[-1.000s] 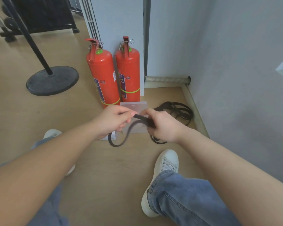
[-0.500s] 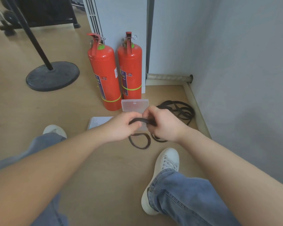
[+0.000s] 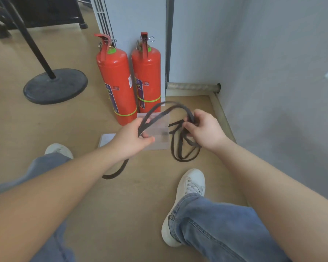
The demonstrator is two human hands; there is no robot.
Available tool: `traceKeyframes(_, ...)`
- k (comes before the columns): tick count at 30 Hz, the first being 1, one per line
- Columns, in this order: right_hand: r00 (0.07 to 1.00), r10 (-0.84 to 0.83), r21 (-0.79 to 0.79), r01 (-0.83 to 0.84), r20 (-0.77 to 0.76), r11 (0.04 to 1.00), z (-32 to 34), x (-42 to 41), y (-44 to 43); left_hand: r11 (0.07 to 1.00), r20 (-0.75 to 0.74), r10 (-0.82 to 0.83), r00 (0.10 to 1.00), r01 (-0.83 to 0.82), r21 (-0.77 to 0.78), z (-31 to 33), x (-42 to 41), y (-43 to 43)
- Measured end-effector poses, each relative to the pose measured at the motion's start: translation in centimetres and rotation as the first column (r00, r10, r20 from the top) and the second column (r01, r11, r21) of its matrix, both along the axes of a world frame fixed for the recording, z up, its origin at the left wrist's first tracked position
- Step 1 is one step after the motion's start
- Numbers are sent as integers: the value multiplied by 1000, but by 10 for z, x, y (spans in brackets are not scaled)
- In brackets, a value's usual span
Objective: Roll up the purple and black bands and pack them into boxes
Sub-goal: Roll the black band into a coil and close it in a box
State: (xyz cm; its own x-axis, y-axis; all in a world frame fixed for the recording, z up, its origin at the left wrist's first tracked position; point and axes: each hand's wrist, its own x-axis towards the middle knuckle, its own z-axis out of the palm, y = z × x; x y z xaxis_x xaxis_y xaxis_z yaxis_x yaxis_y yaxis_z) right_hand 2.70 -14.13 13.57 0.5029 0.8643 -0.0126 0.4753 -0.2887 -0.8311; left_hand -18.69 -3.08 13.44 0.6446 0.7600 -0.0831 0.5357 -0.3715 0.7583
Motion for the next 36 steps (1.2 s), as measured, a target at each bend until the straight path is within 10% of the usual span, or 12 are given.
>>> traceKeyframes(10,847,263,287,-137,-463,948,36,-47,8,988,182,-19,983,46,-145,1,22,-18)
traceKeyframes(16,912,281,85,-268,-299,960,-1,-25,-5,923,384,151,911,9,-385,19,24,-20)
traceKeyframes(21,965,-17,274,91,-263,957,-25,-43,0,865,458,196,867,67,-498,23,26,-26)
traceKeyframes(26,1000,2,246,-6,17,969,-42,-51,15,863,440,182,879,72,-501,22,32,-15)
traceKeyframes(36,850,-495,420,389,180,820,-58,-32,58,786,435,299,849,39,-616,4,69,11)
